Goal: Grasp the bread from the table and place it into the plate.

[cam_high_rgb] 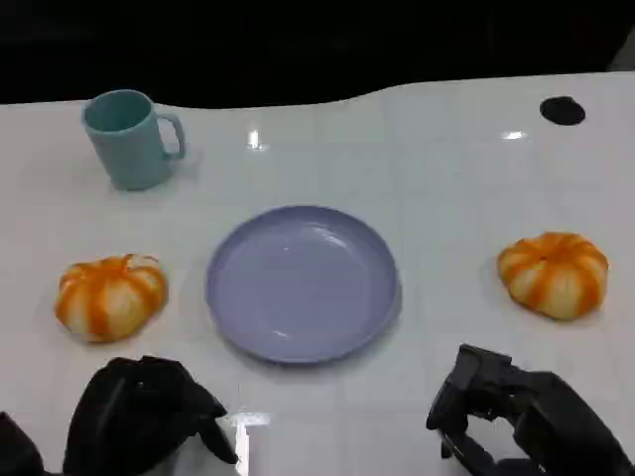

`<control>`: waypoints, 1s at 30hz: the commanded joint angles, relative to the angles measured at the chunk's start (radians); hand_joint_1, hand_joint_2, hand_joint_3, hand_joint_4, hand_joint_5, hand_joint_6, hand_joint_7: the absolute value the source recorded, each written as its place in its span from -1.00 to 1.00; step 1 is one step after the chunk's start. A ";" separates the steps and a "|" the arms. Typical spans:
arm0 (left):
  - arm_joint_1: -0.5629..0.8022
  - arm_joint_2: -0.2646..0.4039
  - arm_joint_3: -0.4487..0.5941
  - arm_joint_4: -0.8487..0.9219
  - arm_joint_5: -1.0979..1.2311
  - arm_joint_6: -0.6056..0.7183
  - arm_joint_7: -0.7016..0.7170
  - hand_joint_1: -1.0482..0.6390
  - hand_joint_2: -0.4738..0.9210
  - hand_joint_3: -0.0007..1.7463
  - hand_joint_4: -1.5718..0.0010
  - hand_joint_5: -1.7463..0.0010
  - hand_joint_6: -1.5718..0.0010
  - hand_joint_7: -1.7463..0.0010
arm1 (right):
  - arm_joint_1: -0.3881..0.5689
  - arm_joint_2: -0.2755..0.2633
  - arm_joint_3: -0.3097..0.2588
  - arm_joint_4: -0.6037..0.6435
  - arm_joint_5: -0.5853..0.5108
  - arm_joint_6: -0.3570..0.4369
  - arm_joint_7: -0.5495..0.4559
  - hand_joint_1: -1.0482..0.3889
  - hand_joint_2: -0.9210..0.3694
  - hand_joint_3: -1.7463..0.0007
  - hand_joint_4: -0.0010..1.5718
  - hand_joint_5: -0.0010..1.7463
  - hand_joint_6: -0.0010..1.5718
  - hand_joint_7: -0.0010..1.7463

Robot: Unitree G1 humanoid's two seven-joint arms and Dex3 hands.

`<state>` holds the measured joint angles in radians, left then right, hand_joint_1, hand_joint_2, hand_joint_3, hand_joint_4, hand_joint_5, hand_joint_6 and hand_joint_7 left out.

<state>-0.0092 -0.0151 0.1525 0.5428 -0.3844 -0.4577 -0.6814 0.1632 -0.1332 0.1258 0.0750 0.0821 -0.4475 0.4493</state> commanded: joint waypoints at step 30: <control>0.000 0.010 0.009 0.002 0.000 -0.001 0.009 -0.99 0.81 -1.00 -1.00 0.19 -1.00 0.59 | 0.001 -0.008 -0.008 -0.004 0.013 0.000 -0.004 0.23 -0.58 -0.04 -0.32 0.93 -0.33 0.58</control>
<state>-0.0093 -0.0151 0.1528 0.5431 -0.3842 -0.4579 -0.6814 0.1647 -0.1323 0.1258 0.0695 0.0828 -0.4314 0.4482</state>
